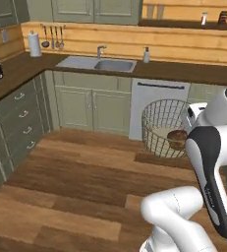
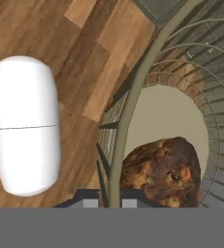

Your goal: Open the cabinet, pick up the bread from the cabinet and place it in the basket. Then move the basket to the dining counter.

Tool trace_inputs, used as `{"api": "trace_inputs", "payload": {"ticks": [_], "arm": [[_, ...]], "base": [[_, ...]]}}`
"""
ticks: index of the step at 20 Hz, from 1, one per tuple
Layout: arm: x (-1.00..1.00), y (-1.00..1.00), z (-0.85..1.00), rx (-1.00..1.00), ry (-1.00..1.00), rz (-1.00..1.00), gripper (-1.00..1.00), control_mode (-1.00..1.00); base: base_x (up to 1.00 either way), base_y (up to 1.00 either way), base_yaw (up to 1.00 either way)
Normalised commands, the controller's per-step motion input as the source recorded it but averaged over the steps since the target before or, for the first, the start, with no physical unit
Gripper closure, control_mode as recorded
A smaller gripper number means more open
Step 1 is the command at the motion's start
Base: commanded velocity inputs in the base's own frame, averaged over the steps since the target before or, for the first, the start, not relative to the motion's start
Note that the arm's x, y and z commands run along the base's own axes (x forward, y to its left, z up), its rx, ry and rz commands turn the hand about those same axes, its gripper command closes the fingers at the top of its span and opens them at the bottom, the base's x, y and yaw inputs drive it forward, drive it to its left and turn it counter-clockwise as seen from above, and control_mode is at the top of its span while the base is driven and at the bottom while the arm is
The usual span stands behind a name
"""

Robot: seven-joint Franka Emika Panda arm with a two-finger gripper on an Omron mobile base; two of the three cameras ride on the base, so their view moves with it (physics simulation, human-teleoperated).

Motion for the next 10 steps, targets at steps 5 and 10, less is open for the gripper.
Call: {"api": "trace_inputs", "payload": {"ticks": [5, 10], "arm": [[0.00, 0.00, 0.00, 0.00, 0.00, 0.00, 1.00, 1.00], [0.00, 0.00, 0.00, 0.00, 0.00, 0.00, 1.00, 1.00]], "base": [[0.00, -0.26, -0.90], [0.00, -0.17, -0.93]]}}
